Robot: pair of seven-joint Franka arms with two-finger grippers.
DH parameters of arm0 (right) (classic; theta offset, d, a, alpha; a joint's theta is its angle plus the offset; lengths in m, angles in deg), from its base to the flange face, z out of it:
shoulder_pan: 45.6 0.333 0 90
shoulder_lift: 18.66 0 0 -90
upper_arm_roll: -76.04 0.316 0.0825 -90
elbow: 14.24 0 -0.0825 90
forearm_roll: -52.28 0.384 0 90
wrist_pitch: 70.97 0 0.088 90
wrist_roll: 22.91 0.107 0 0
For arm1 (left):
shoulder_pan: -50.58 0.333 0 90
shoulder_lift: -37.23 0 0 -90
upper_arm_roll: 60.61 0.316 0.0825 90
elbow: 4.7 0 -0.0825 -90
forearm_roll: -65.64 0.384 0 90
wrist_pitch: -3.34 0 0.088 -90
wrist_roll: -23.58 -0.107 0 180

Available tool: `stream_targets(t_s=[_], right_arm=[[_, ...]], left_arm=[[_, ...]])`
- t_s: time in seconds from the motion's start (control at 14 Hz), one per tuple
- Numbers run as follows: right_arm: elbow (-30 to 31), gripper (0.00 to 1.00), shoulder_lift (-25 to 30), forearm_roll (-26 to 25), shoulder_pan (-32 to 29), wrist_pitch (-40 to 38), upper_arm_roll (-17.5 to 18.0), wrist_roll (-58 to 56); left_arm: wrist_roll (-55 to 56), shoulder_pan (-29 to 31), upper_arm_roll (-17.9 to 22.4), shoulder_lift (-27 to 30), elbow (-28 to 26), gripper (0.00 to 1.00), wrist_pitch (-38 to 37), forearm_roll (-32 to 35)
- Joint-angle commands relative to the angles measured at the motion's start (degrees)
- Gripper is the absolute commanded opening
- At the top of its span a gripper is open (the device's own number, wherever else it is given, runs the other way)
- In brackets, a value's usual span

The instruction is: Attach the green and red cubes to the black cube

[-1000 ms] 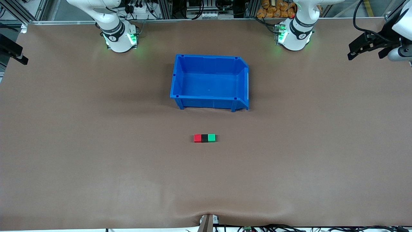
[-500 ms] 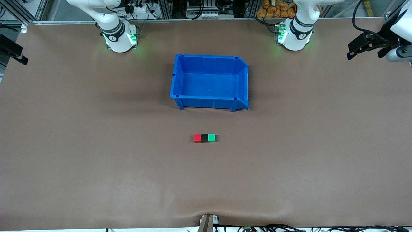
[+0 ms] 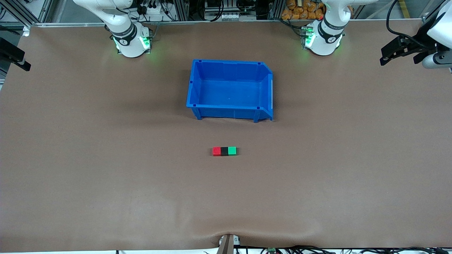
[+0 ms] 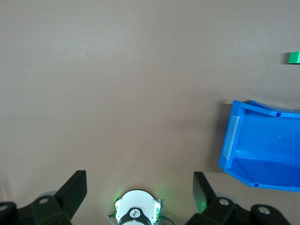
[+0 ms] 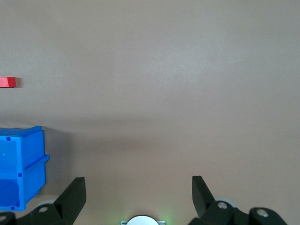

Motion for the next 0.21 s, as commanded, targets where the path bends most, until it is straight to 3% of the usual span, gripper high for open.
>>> stream_targets(t_s=[0.0, 0.14], right_arm=[[-0.14, 1.0, -0.25, 0.56, -0.75, 0.04, 0.22, -0.44], [-0.14, 1.0, -0.25, 0.56, -0.75, 0.04, 0.31, -0.44]], left_arm=[[-1.23, 0.06, -0.29, -0.55, 1.31, 1.0, -1.11, 1.0], [-1.23, 0.06, -0.29, -0.55, 1.31, 1.0, -1.11, 1.0]])
